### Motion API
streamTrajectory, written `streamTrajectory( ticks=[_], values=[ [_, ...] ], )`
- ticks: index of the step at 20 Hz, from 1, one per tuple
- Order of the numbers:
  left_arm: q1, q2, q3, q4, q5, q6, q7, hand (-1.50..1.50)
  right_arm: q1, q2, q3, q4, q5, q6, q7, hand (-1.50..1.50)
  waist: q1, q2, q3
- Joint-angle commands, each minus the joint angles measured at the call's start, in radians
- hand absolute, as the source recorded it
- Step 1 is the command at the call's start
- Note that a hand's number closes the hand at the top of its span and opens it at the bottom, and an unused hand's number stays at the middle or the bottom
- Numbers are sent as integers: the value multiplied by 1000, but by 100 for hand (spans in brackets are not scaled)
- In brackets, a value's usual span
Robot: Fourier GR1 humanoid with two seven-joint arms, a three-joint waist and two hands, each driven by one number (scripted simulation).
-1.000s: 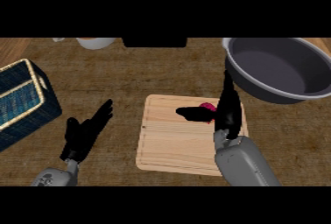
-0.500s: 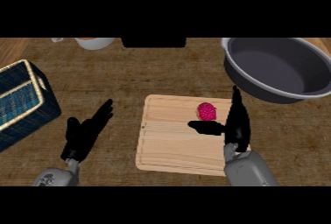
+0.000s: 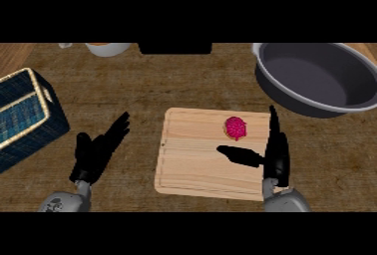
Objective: Pick the cupcake from the cutting board and place it in the pot
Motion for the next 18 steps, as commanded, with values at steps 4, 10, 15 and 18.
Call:
streamTrajectory(
  ticks=[4, 10, 15, 18],
  values=[
    [7, -29, 10, 5, -37, 4, -13, 0, -2, 13, -51, 93, -259, -45, -292, -150, 3, 1, 0],
    [-5, -50, 45, 104, -55, -37, -100, 0, -17, 13, -24, 276, -469, -111, -500, -150, 2, 1, 0],
    [-12, -13, 69, -18, -15, -73, 42, 0, -119, 13, -73, 518, -682, -71, -747, -150, 13, 2, 1],
    [24, -18, 51, -17, -37, -72, -2, 0, -198, -16, -9, 583, -501, -64, -640, 150, 19, 2, 0]
  ],
)
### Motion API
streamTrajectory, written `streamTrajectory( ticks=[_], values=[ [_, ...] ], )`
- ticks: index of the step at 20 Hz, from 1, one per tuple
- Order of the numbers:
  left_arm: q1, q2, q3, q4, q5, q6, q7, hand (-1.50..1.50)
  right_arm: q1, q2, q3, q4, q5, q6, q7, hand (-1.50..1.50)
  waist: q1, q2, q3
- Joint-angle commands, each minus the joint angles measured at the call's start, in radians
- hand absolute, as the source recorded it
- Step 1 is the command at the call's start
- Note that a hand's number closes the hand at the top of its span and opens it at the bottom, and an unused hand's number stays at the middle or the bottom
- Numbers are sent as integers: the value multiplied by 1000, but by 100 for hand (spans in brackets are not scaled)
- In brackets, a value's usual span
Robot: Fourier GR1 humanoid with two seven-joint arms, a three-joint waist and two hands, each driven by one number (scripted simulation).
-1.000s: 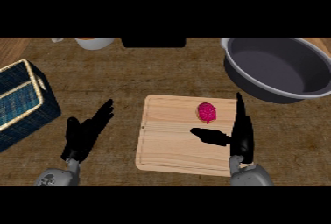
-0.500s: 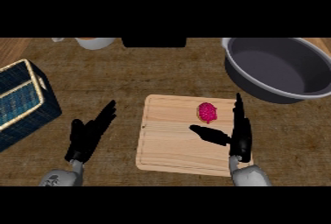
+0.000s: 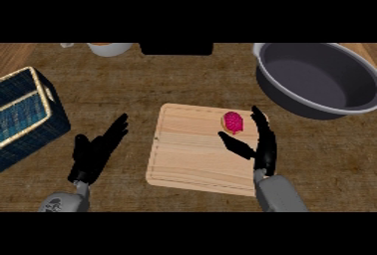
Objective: Pick the cupcake from the cutting board and place it in the pot
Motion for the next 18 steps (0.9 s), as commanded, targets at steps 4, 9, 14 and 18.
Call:
streamTrajectory(
  ticks=[4, 9, 14, 18],
  values=[
    [-20, -7, 15, 17, -9, -28, -2, 0, -43, 13, 29, 186, -124, 24, -195, 150, 1, 10, 9],
    [-73, -30, 19, 25, -18, 0, 33, 0, -51, 12, 31, 251, -267, 43, -359, 150, 9, 14, 11],
    [-6, -38, 9, 11, -29, 11, 0, 0, 25, -358, -13, 171, -269, 481, -356, 150, -14, 14, 11],
    [7, -22, 15, -11, -15, -8, -1, 0, 46, -577, -50, 181, -301, 749, -429, 150, -22, 17, 18]
  ],
)
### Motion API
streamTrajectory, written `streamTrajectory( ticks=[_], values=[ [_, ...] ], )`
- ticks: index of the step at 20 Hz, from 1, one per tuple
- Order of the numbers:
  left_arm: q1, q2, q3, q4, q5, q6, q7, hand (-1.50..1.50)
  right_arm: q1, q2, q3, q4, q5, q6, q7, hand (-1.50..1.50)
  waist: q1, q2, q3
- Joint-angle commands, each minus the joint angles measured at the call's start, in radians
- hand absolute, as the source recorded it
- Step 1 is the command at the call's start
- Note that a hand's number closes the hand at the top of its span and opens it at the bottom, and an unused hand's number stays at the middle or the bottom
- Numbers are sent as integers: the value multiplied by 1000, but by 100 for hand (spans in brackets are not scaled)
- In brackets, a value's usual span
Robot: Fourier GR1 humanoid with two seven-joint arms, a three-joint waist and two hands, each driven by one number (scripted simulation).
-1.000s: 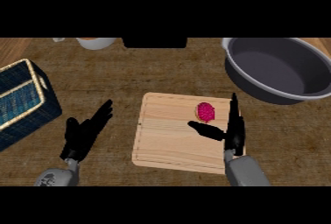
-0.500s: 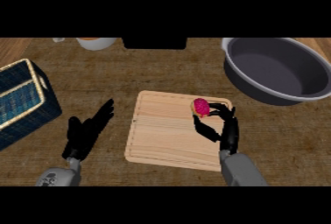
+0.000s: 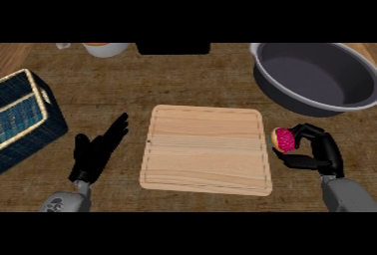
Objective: Pick the cupcake from the cutting board and place it in the pot
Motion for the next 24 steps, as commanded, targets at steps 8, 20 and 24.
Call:
streamTrajectory(
  ticks=[8, 20, 24],
  values=[
    [-3, 2, -11, 6, -13, -9, -14, 0, -8, -481, -179, 268, -73, 614, -318, 150, 41, 27, 13],
    [-18, -38, -39, -13, -30, 10, 13, 0, -171, -597, -165, 488, 135, 504, -567, 150, 63, 17, 8],
    [-23, -20, -18, 24, -13, -26, -5, 0, -264, -614, -153, 540, 191, 486, -566, 150, 53, 15, 5]
  ],
)
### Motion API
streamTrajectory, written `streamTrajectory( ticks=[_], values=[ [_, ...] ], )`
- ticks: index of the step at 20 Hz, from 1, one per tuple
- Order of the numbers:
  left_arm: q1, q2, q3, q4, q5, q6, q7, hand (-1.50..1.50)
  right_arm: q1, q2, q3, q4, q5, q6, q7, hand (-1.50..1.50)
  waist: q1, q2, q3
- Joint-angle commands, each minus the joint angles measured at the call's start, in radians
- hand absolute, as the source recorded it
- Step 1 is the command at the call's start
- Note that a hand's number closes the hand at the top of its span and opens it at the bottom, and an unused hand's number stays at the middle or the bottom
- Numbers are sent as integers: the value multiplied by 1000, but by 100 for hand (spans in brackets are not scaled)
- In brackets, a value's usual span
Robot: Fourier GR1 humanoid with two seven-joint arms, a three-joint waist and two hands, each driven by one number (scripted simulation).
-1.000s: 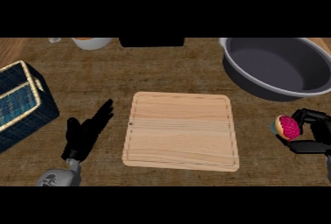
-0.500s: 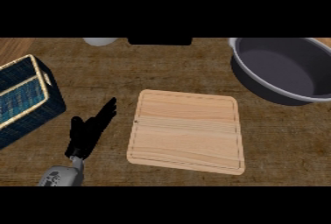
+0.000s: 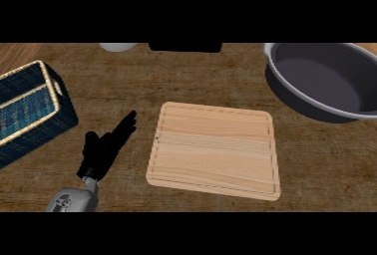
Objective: Pick the cupcake from the cutting board and place it in the pot
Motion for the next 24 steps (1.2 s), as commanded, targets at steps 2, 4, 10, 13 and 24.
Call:
streamTrajectory(
  ticks=[2, 4, 10, 13, 24],
  values=[
    [-2, 1, 25, 30, 14, -10, -15, 0, -136, -32, 35, 49, 95, 28, -52, 150, -6, -3, -4],
    [-17, -3, 20, 8, 10, -11, 6, 0, -169, -13, 37, 88, 126, 3, -77, 150, -13, -4, -4],
    [-1, -19, -1, 23, -26, 3, -10, 0, -396, 25, 96, 79, 227, -39, 120, 150, -4, -4, -6],
    [-8, -10, 5, -24, -13, -6, 30, 0, -449, 24, 142, 99, 302, -32, 140, 150, 2, -3, -5],
    [-19, -30, 3, 28, -45, 4, -16, 0, -599, 251, 301, 133, 554, -290, 316, 150, 4, 3, -7]
  ],
)
